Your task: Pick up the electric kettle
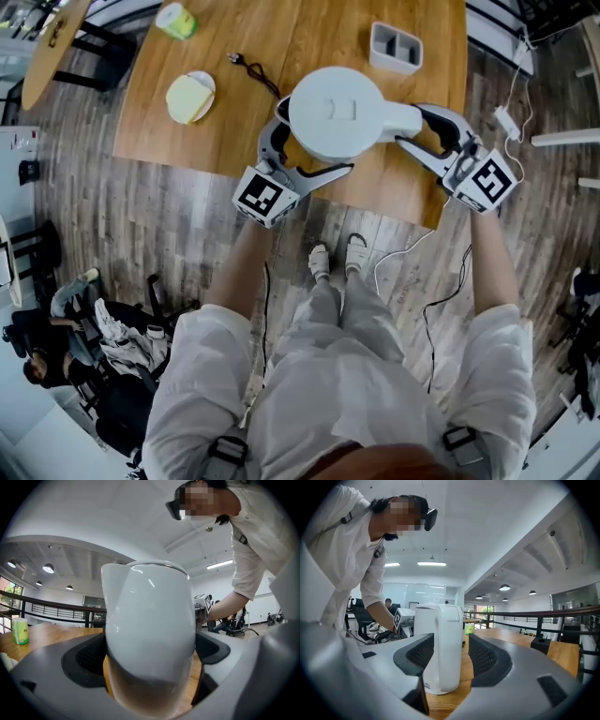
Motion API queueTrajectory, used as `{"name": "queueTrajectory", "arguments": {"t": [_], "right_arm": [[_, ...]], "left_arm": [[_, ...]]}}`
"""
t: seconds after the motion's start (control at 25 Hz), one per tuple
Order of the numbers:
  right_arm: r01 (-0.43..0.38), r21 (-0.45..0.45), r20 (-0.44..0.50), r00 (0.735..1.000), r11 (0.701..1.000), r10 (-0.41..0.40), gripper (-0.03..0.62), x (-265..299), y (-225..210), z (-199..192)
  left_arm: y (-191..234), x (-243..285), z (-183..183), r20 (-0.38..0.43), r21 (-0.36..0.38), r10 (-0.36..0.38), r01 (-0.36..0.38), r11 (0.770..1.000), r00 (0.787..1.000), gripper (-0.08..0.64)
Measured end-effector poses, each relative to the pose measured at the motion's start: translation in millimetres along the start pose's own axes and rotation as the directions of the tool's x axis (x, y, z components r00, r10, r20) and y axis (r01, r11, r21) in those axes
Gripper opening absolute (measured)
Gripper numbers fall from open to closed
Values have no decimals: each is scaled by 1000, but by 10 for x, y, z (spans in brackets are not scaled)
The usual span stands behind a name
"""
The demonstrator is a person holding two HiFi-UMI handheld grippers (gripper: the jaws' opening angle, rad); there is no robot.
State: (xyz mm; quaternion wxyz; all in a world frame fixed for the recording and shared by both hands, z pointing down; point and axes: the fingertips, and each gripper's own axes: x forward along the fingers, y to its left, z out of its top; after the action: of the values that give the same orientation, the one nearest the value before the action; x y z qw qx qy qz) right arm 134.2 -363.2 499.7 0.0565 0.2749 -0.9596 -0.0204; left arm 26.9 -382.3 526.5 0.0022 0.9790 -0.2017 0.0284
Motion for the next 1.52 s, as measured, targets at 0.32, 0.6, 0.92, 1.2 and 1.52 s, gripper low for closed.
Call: {"name": "queueTrajectory", "arguments": {"t": [0.32, 0.6, 0.92, 1.2, 1.52], "right_arm": [[-67, 0, 2, 998, 998, 67, 230, 144, 8, -8], [-102, -4, 20, 995, 995, 102, 176, 172, 44, -21], [-131, -8, 25, 991, 991, 131, 140, 208, 86, -33], [-170, 8, 22, 985, 985, 170, 139, 259, 104, -78], [-346, 46, -26, 938, 937, 347, 109, 250, 203, -170]], "left_arm": [[-2, 16, 30, -2, -9, -25, 25, 1000, 1000, 581], [-1, 19, 61, 10, -18, -29, 30, 999, 1000, 581], [10, 14, 57, 22, -12, -44, 44, 999, 999, 580], [4, 11, 50, 21, -24, -56, 57, 998, 998, 580], [20, 27, 71, 31, -33, -65, 66, 997, 997, 580]]}}
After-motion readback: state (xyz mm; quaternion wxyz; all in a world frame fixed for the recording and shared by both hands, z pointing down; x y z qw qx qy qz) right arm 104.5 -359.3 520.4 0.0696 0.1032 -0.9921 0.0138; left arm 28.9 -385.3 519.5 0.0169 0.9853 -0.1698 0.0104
